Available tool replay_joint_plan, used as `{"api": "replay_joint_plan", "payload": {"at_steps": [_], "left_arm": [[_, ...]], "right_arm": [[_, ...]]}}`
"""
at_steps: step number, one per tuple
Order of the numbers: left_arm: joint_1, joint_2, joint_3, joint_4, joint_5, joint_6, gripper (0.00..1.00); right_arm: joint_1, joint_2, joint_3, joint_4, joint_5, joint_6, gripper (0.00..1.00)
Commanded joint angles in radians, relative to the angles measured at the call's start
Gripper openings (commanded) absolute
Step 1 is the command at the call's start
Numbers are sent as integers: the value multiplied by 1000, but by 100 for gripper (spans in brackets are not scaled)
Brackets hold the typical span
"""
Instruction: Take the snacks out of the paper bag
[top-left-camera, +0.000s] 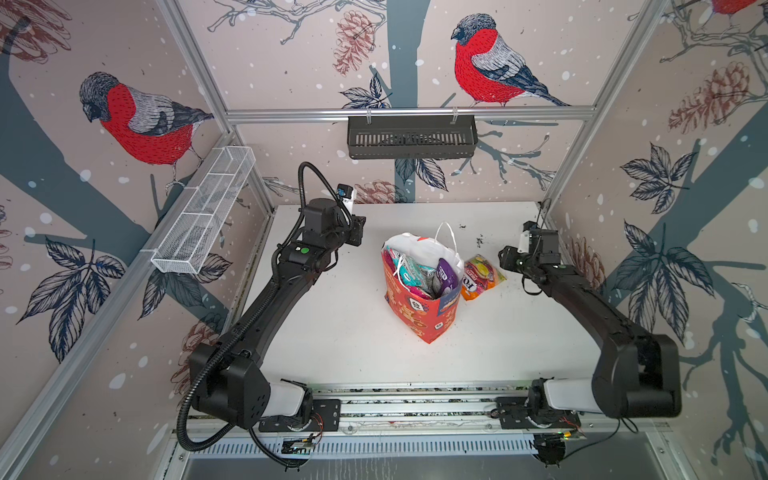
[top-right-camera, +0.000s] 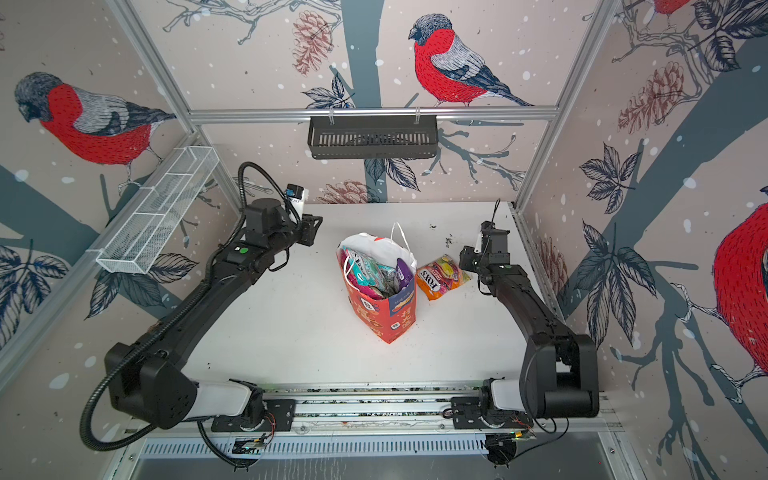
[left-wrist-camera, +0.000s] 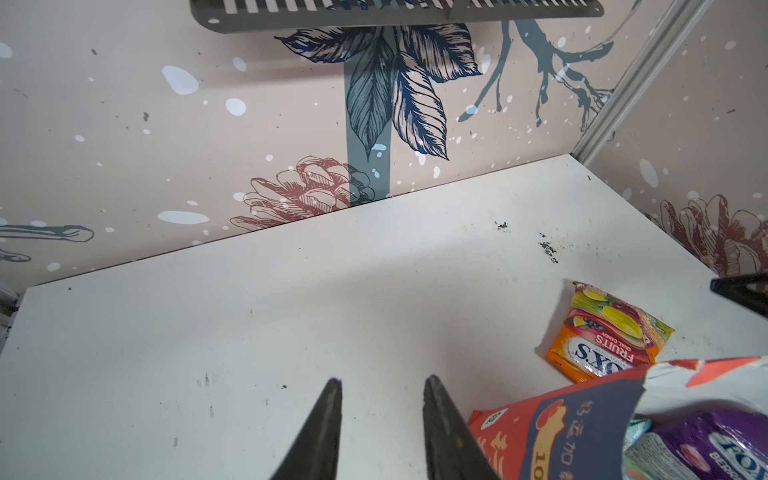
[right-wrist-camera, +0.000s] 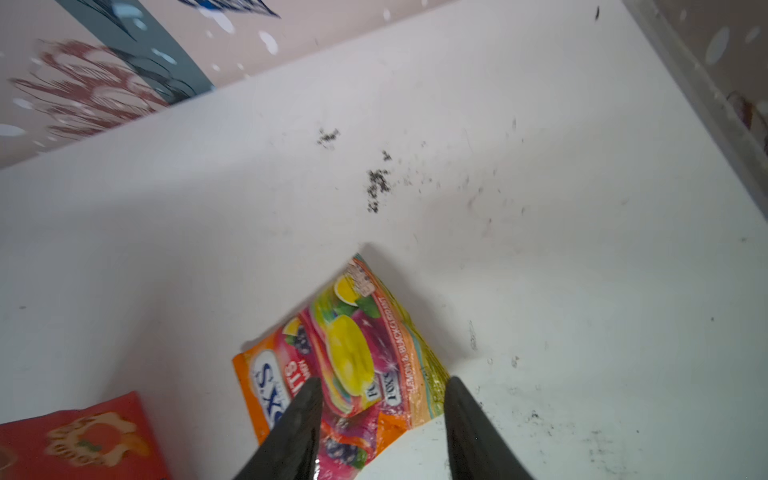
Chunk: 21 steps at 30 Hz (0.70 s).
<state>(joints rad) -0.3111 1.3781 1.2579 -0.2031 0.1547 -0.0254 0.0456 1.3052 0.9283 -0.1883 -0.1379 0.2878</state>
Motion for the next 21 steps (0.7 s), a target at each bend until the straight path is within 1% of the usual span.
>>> {"api": "replay_joint_plan", "payload": {"at_steps": [1,4,7,9,12,14,17,21], "left_arm": [[-13,5,29,-55,59,35,35],[-30,11,50,-103,80,56,35],[-39,6,55,-139,107,62,35],[-40,-3,51,-152,131,60,35],[-43,-18,38,-169,142,52,35],[-45,-35,23,-177,131,45,35],[-45,-71,2,-182,125,39,36],[-45,-117,-17,-189,134,38,39]], "right_arm": [[15,-116,39,-28,-118,-43,49],[45,-238,84,-28,-205,-77,47],[104,-313,182,-102,-296,-127,44],[177,-320,261,-185,-337,-170,44],[325,-293,372,-303,-358,-209,43],[414,-255,420,-363,-346,-218,42],[542,-178,476,-454,-240,-219,42],[666,-61,538,-536,-123,-198,42]]}}
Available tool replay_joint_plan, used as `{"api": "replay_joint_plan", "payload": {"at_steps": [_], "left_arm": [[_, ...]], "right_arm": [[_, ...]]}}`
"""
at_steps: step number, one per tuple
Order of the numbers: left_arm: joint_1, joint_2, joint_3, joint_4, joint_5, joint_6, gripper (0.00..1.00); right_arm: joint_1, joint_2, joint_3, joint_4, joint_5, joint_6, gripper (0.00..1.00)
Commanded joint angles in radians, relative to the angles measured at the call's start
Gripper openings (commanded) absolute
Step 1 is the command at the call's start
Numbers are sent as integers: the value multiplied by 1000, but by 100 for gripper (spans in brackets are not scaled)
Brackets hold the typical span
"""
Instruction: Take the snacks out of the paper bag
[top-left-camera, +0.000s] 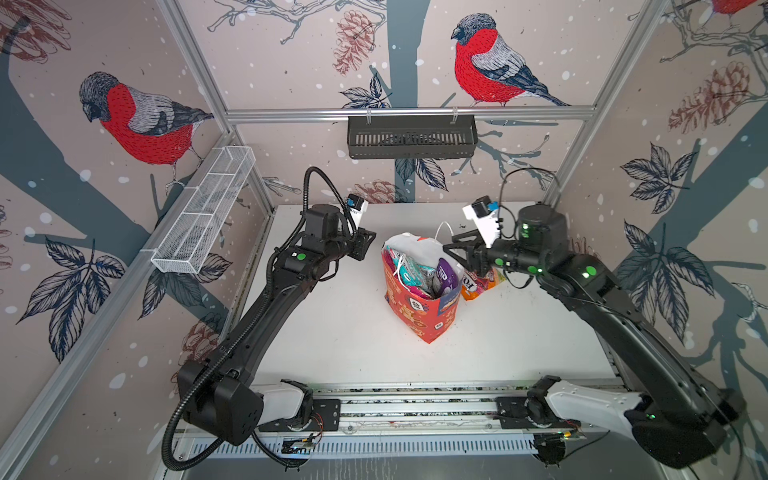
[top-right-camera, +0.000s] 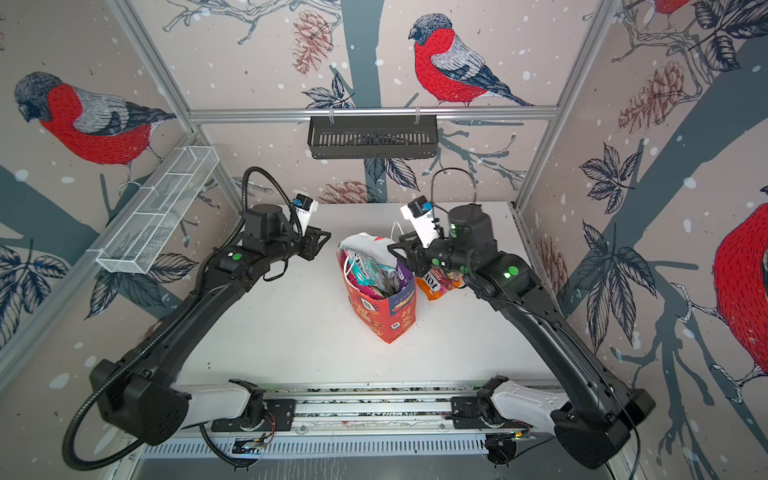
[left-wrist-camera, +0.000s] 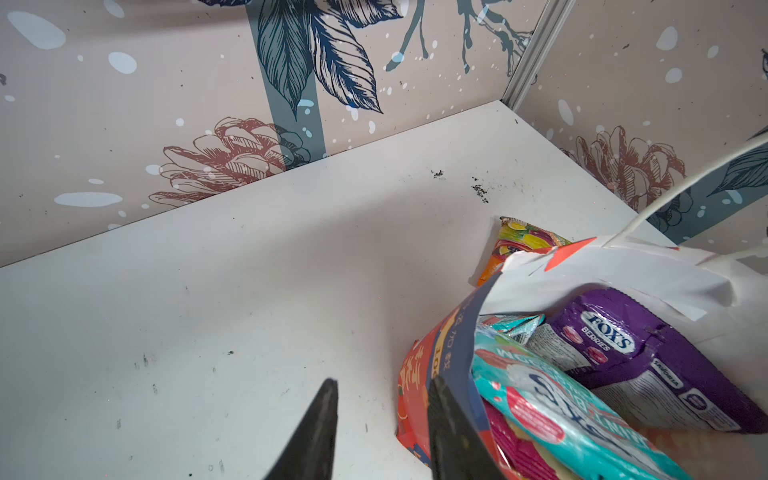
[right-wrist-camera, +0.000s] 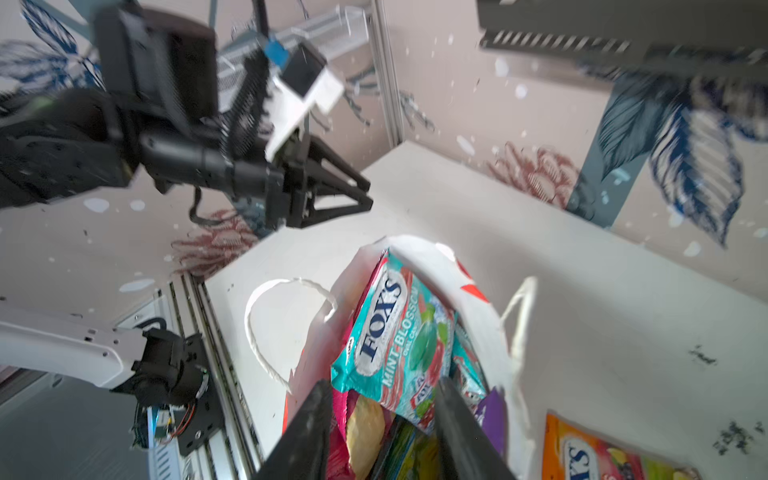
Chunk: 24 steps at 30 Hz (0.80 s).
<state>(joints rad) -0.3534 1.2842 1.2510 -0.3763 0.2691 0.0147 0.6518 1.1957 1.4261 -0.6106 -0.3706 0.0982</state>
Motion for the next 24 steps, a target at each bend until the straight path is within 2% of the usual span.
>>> {"api": "replay_joint_plan", "payload": {"at_steps": [1,5,11,24], "left_arm": [[-2,-31,-15,-15,13,-3,39],[-2,-35,-27,-16,12,-9,39],[-2,-39,-42,-11,2,-7,39],[-2,-39,-54,-9,-8,5,39]], "right_arm": [[87,83,58,-129,145,-4,41],[180,206,136,-199,271,0,39],[219,287,179,-225,355,10,39],[269,378,235,-218,372,12,46]]}}
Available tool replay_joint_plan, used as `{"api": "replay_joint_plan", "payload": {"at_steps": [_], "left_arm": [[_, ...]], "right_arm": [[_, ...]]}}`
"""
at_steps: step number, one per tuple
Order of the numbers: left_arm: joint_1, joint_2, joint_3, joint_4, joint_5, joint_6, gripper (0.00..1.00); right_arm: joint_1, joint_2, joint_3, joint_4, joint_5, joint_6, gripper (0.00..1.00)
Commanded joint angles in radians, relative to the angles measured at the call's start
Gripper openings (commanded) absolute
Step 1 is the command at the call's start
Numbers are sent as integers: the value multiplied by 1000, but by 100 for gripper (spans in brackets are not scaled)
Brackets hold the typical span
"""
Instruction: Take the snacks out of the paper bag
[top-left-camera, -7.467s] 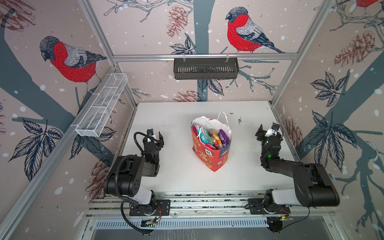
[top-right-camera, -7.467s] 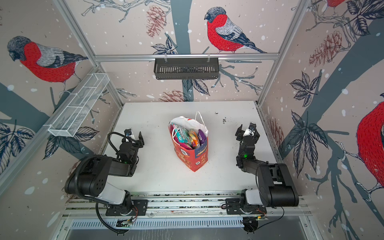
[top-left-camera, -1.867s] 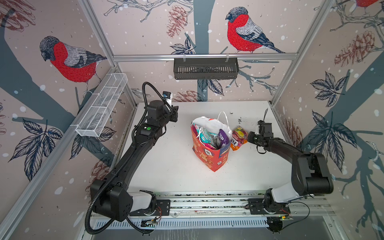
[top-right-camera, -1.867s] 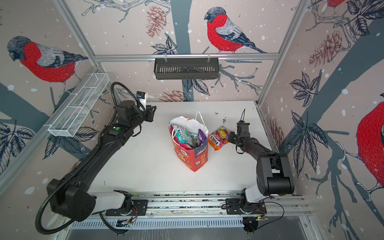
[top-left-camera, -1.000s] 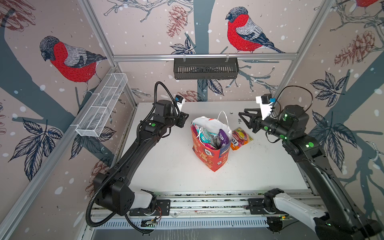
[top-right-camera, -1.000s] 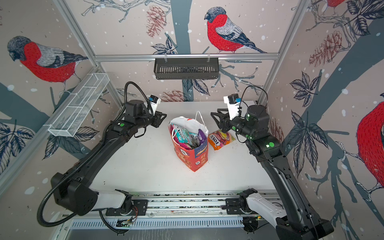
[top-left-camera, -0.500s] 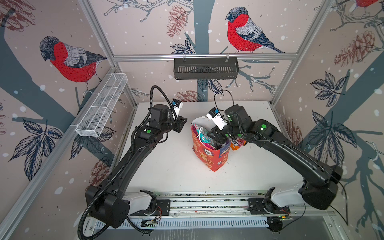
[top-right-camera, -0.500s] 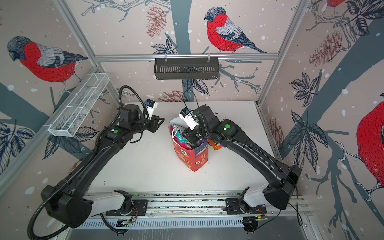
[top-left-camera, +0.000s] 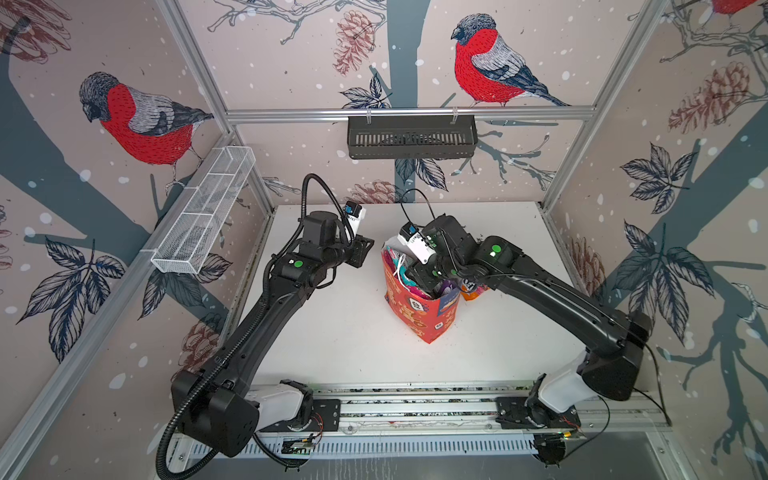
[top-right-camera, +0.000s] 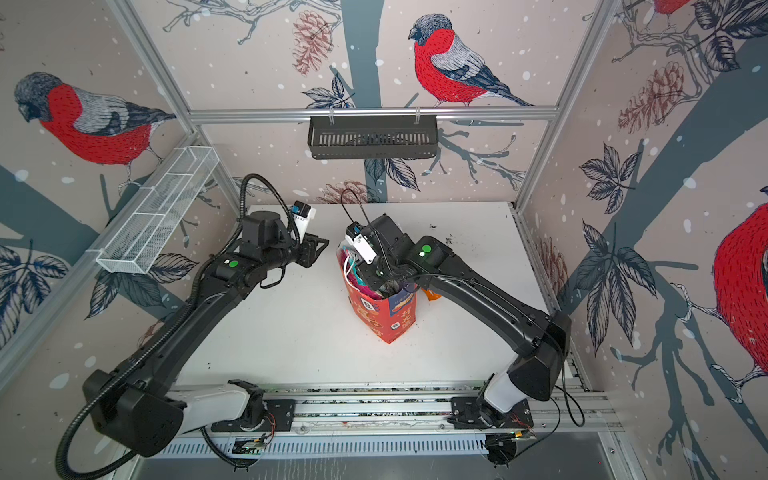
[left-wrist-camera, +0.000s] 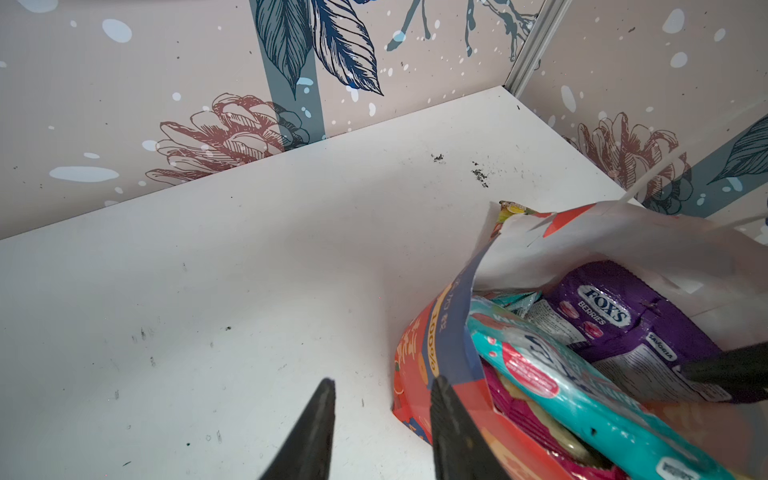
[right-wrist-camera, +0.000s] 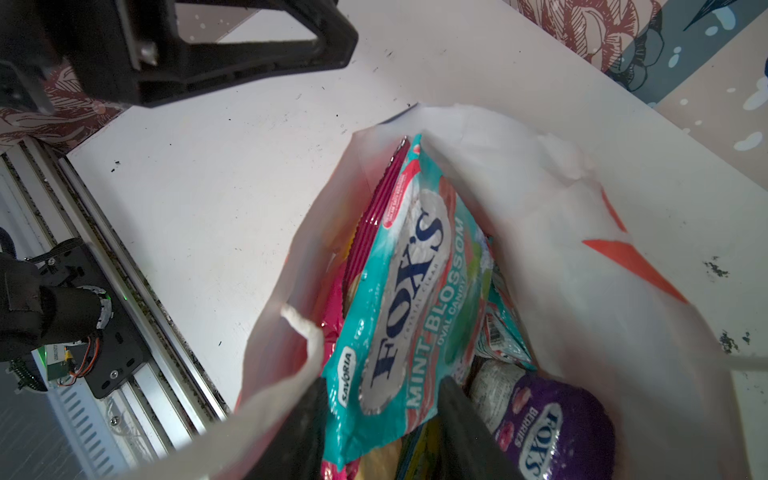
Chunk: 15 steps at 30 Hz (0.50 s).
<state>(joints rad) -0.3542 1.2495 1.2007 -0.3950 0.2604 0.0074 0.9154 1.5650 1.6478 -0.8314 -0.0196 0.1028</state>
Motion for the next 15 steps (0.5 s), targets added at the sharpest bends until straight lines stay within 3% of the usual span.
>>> {"api": "replay_joint_plan", "payload": {"at_steps": [1,15], "left_arm": [[-2,-4,-4,11,1,14,39],[-2,-5,-10,16,1,20,39]], "right_arm": [[6,16,19,2,26,8,46],[15,112,74,-9,80,3,45]]}}
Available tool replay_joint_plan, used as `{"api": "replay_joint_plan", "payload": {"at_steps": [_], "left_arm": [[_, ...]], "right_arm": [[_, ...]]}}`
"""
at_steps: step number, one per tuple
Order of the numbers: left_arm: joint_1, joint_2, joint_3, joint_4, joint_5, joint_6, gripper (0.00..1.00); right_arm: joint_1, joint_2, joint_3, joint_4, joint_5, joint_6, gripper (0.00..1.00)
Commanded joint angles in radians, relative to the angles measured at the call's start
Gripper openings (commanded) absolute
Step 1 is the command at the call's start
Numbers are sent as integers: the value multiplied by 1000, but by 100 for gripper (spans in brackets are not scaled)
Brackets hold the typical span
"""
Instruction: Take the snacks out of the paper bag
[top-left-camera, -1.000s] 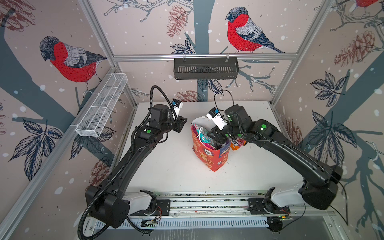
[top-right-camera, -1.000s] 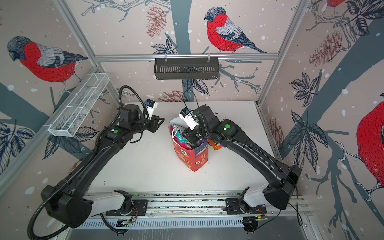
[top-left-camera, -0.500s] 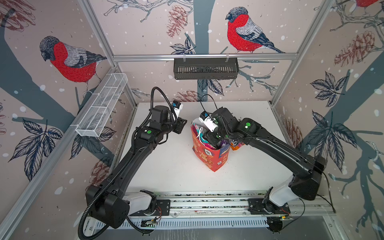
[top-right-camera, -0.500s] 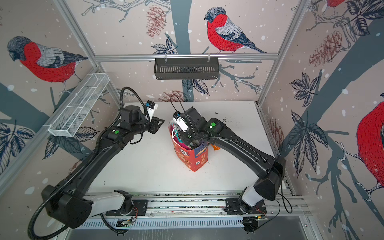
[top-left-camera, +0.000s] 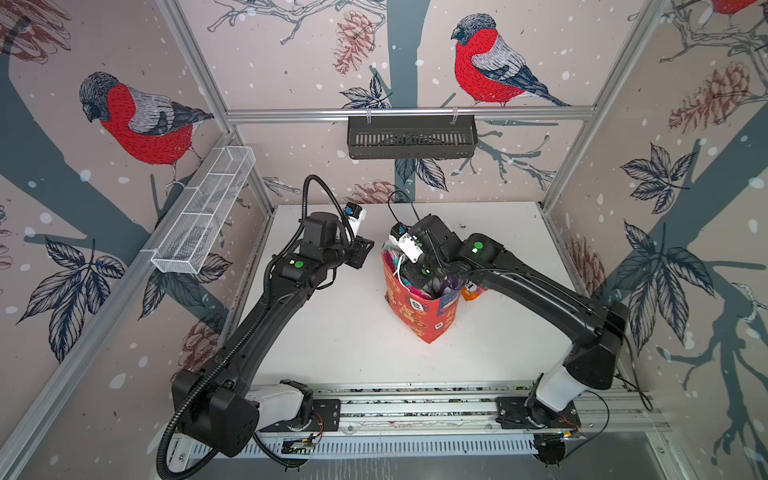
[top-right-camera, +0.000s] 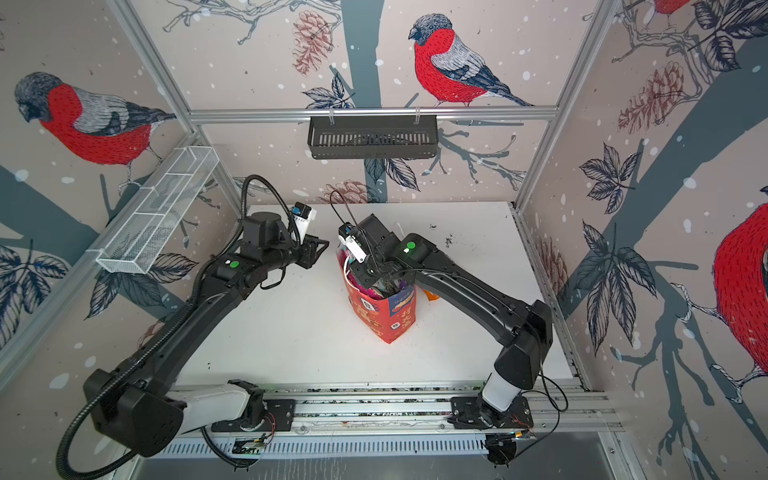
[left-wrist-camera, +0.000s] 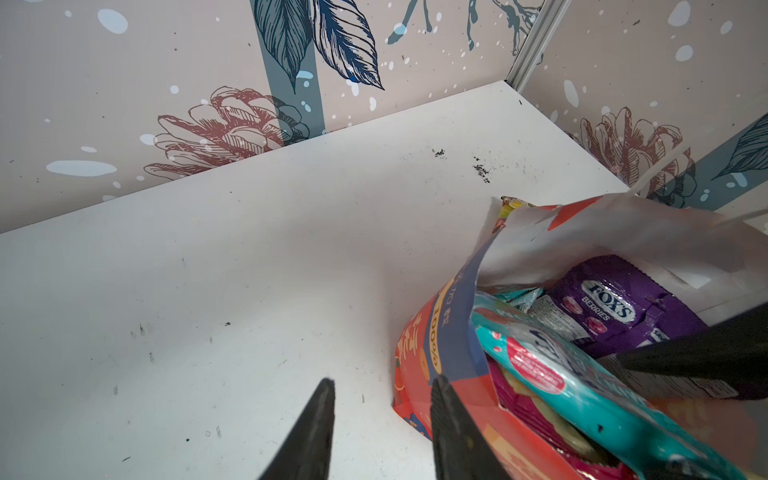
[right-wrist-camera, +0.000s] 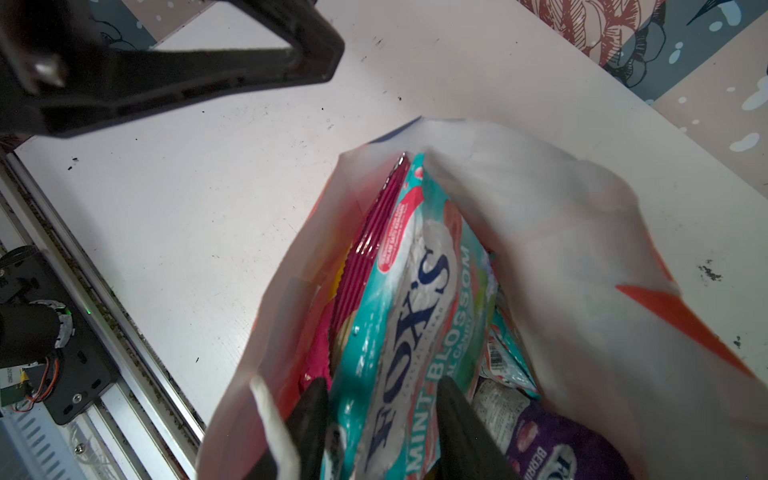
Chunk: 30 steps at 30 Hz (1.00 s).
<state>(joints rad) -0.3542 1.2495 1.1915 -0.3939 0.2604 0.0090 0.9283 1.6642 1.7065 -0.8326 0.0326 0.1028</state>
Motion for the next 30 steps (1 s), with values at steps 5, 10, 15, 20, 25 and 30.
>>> {"api": "replay_joint_plan", "payload": {"at_steps": [5,10,15,20,25,30], "left_arm": [[-2,-3,1,15,-4,23,40],[-1,4,5,15,-1,23,40],[-2,10,10,15,-1,25,40],[-2,15,15,15,-1,26,40],[-2,20,20,12,-1,28,40],[-2,28,26,12,0,29,40]], "right_arm": [[10,56,54,-53,44,2,37],[16,83,80,-85,61,6,27],[17,75,81,-75,67,8,15],[18,47,74,-39,69,7,12],[14,3,57,13,65,9,11],[-3,-62,21,94,58,13,10]]}}
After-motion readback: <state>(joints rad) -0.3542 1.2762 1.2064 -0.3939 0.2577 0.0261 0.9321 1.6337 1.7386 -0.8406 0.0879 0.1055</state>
